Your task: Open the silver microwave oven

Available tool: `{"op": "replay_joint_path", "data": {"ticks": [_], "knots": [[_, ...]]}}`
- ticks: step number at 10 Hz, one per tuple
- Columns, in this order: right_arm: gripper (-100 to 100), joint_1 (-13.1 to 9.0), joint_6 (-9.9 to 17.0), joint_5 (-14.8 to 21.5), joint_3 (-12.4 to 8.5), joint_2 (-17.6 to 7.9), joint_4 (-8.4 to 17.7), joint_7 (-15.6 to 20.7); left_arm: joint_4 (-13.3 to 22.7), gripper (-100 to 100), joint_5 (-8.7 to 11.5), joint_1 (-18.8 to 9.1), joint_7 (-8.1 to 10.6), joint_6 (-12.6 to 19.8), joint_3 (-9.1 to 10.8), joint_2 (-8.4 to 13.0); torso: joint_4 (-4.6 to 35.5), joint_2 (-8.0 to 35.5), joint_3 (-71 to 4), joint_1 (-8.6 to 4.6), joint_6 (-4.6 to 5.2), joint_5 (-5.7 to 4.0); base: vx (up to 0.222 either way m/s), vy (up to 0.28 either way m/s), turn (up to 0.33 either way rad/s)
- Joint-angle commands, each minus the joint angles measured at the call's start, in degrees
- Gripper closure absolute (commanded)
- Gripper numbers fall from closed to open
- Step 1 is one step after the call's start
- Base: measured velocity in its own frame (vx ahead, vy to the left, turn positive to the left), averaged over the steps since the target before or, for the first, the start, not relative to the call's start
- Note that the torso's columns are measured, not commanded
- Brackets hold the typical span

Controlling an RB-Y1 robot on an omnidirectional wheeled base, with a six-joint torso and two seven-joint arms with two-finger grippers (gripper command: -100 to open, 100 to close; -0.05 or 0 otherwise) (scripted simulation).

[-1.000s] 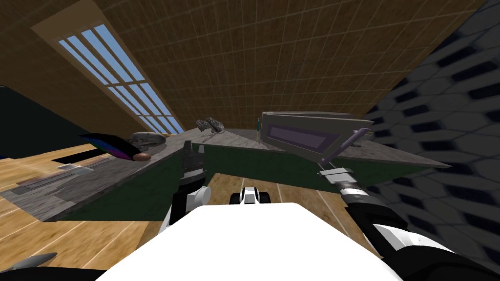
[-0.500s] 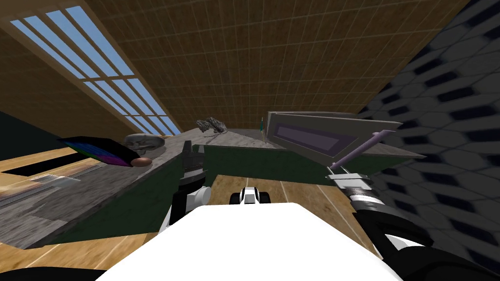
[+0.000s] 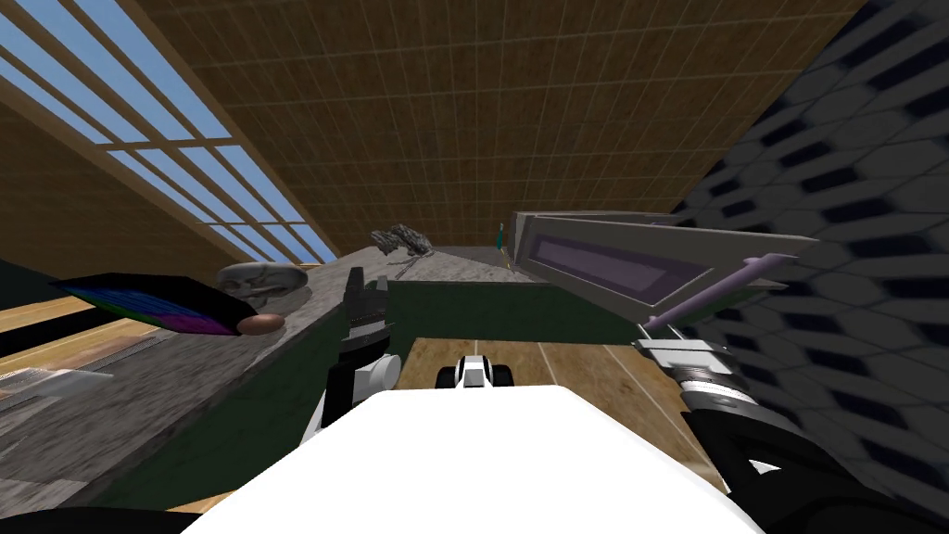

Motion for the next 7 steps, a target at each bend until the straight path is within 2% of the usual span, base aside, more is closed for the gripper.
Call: {"op": "replay_joint_path", "data": {"ticks": [1, 4, 5, 7], "knots": [[100, 0.79, 2.14, -0.37, -1.46, 1.05, 0.16, -0.21, 0.00, 0, 0.00, 0.00, 0.00, 0.00, 0.00, 0.00, -0.02, -0.06, -0.02, -0.04, 0.03, -0.03, 0.087, 0.252, -0.117], [100, 1.75, 4.63, -0.64, -2.93, 2.56, 0.43, -0.25, 0.00, 0, 0.00, 0.00, 0.00, 0.00, 0.00, 0.00, -0.03, -0.06, -0.03, -0.18, 0.04, -0.06, 0.059, 0.276, -0.106], [-100, 4.32, 4.96, -1.97, -3.26, 1.47, -1.95, -1.23, 0.00, 0, 0.00, 0.00, 0.00, 0.00, 0.00, 0.00, -0.02, 0.00, 0.00, -0.18, 0.09, -0.07, 0.051, 0.112, -0.078], [-100, 6.82, 5.28, -3.17, -4.16, 1.08, -4.06, -2.17, 0.00, 0, 0.00, 0.00, 0.00, 0.00, 0.03, 0.03, -0.01, 0.05, 0.07, -1.10, 0.08, -0.41, 0.043, -0.056, -0.023]]}}
